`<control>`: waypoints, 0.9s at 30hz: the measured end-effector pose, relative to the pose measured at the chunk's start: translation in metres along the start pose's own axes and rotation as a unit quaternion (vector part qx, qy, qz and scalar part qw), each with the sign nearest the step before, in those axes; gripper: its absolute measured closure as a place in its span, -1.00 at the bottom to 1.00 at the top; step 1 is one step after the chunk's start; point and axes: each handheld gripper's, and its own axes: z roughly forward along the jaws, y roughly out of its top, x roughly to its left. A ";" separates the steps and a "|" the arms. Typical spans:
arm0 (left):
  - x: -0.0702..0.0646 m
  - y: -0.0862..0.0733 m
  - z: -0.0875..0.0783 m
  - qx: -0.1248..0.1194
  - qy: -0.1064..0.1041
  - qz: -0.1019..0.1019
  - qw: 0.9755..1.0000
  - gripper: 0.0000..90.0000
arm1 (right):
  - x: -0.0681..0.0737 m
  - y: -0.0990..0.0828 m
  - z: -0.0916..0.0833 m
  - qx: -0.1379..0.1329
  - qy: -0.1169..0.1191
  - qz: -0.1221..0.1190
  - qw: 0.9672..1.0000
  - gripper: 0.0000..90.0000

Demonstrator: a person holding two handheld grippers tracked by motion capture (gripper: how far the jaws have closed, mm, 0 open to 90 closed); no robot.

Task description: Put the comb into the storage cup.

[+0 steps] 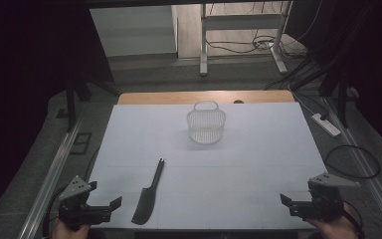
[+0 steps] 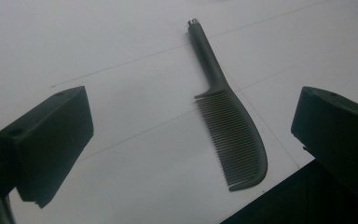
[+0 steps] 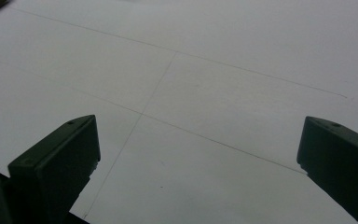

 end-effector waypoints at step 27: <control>0.003 0.001 0.002 0.011 -0.011 -0.011 1.000 -1.00 | 0.001 0.001 0.002 0.005 0.003 -0.007 1.000 -1.00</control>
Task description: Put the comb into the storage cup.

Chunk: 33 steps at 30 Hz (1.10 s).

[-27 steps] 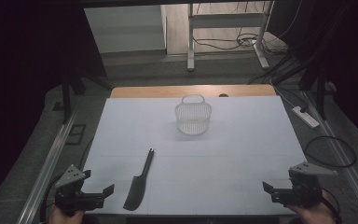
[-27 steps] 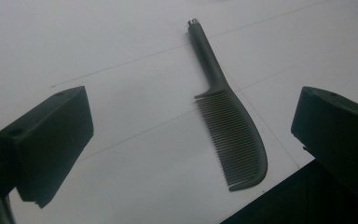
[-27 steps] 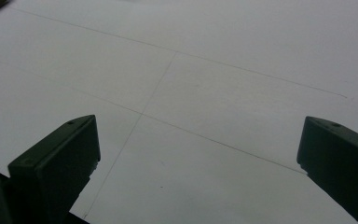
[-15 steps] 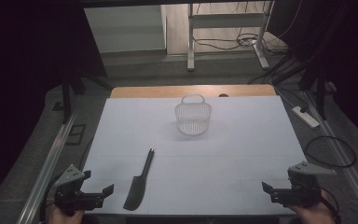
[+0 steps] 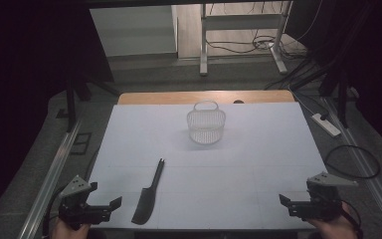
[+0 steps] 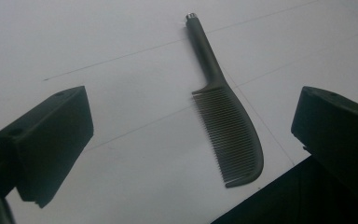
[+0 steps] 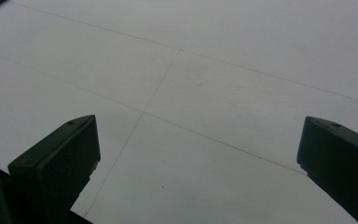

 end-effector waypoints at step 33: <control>0.006 0.022 0.020 0.003 -0.042 0.011 0.999 -1.00 | 0.002 0.000 0.001 0.001 0.003 -0.010 1.000 -1.00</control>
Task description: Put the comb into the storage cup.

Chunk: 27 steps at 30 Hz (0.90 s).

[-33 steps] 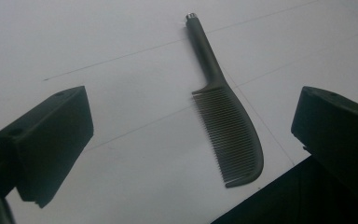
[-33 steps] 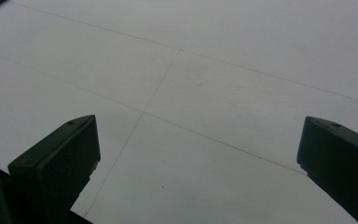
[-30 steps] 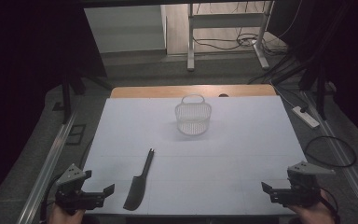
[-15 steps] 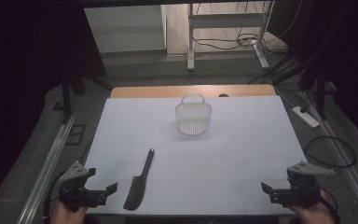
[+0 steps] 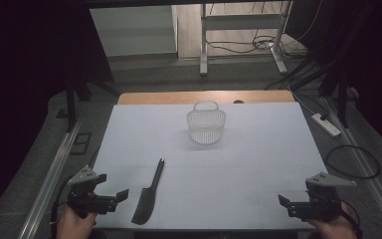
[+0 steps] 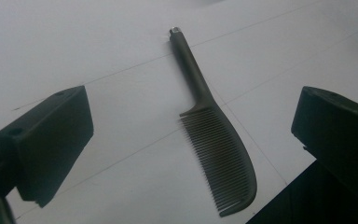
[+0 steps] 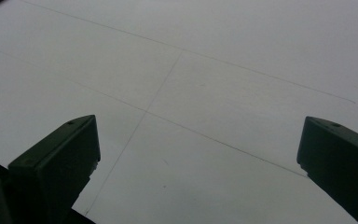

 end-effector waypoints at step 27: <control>0.000 0.034 0.036 0.037 0.001 0.028 0.999 -1.00 | 0.000 0.000 0.000 -0.001 0.002 -0.002 1.000 -1.00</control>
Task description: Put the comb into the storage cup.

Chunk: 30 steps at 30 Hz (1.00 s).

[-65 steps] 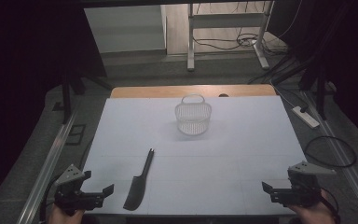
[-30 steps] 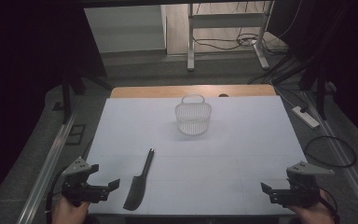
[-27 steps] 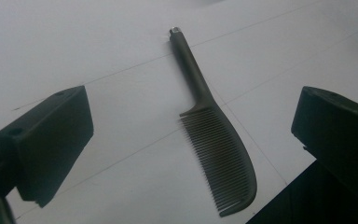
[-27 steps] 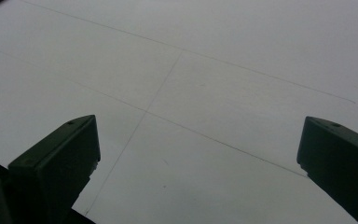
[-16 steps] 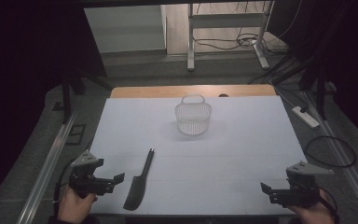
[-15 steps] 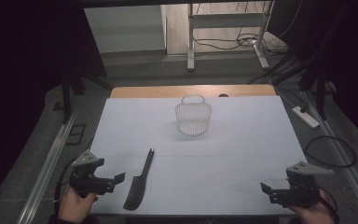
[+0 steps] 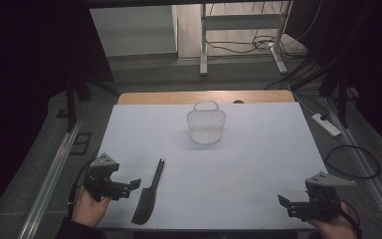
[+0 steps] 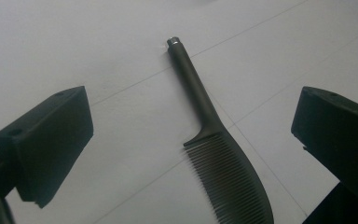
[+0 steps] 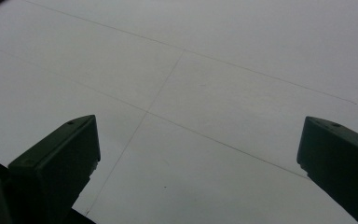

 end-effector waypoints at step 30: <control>0.003 0.038 0.034 0.028 -0.011 0.007 1.000 -1.00 | 0.000 0.000 0.001 0.003 0.001 0.001 1.000 -1.00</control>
